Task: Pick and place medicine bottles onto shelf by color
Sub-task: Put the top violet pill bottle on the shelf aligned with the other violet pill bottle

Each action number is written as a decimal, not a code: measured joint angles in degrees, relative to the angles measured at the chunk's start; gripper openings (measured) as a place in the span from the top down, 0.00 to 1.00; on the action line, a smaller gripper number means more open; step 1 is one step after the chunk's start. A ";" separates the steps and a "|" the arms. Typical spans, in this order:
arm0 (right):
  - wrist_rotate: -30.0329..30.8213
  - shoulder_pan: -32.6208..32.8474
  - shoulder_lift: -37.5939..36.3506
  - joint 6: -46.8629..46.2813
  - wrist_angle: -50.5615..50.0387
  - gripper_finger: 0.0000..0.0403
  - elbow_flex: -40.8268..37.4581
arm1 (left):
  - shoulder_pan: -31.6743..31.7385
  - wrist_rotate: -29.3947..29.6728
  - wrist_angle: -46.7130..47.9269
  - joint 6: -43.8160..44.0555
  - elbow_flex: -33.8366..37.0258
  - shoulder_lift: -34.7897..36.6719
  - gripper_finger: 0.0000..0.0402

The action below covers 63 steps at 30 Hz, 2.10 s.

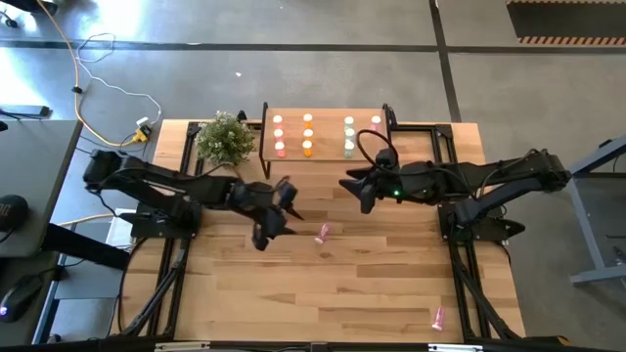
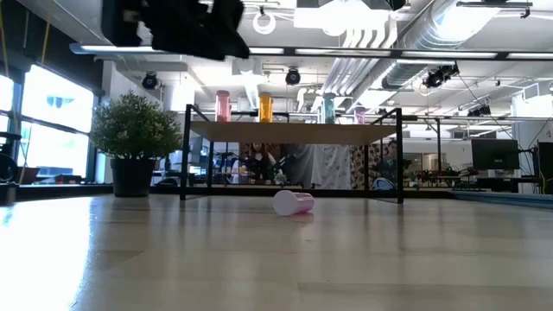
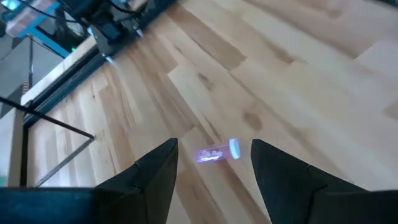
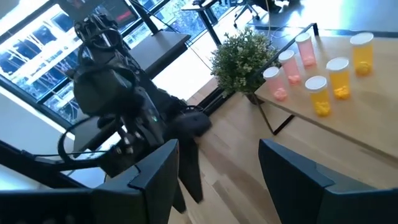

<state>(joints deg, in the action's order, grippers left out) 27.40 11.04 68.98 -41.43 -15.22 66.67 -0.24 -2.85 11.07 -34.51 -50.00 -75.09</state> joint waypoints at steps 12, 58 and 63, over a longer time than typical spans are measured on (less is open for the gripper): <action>0.06 -0.91 -0.95 2.82 -0.41 0.47 0.00 | 3.82 0.00 8.95 -1.96 -13.76 -16.34 0.51; 0.12 -0.93 -0.90 3.10 -1.66 0.47 0.00 | 3.81 1.74 7.09 76.36 -21.84 -36.13 0.51; 0.15 -0.93 -0.90 4.21 -1.65 0.47 0.00 | 3.78 2.14 6.67 76.38 -21.85 -36.13 0.51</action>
<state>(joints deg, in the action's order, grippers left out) 27.55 10.11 68.07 -37.23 -16.87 66.67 3.54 -0.71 17.75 41.88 -71.85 -111.22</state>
